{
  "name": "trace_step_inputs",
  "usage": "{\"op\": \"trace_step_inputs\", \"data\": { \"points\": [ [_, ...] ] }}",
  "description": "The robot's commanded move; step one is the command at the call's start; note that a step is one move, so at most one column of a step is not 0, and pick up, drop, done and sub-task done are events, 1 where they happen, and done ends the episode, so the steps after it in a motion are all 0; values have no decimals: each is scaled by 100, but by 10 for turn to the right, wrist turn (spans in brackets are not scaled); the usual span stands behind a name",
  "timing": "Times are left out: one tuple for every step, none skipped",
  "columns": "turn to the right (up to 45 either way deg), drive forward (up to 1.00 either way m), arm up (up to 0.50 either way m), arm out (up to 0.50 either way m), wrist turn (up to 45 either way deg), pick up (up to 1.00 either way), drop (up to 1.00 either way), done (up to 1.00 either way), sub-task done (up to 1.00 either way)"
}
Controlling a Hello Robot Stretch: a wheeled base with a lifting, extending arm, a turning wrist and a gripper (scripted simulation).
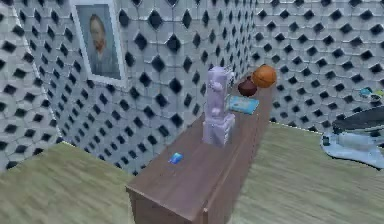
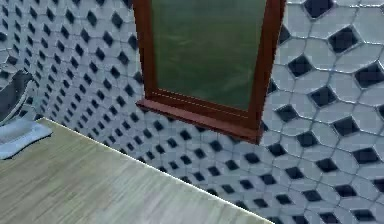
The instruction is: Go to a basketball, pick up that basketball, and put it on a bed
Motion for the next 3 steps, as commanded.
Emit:
{"op": "trace_step_inputs", "data": {
  "points": [
    [450, 0, 0, 0, 0, 0, 0, 0, 0],
    [0, 30, 0, 0, 0, 0, 0, 0, 0],
    [-90, 0, 0, 0, 0, 0, 0, 0, 0]
  ]
}}
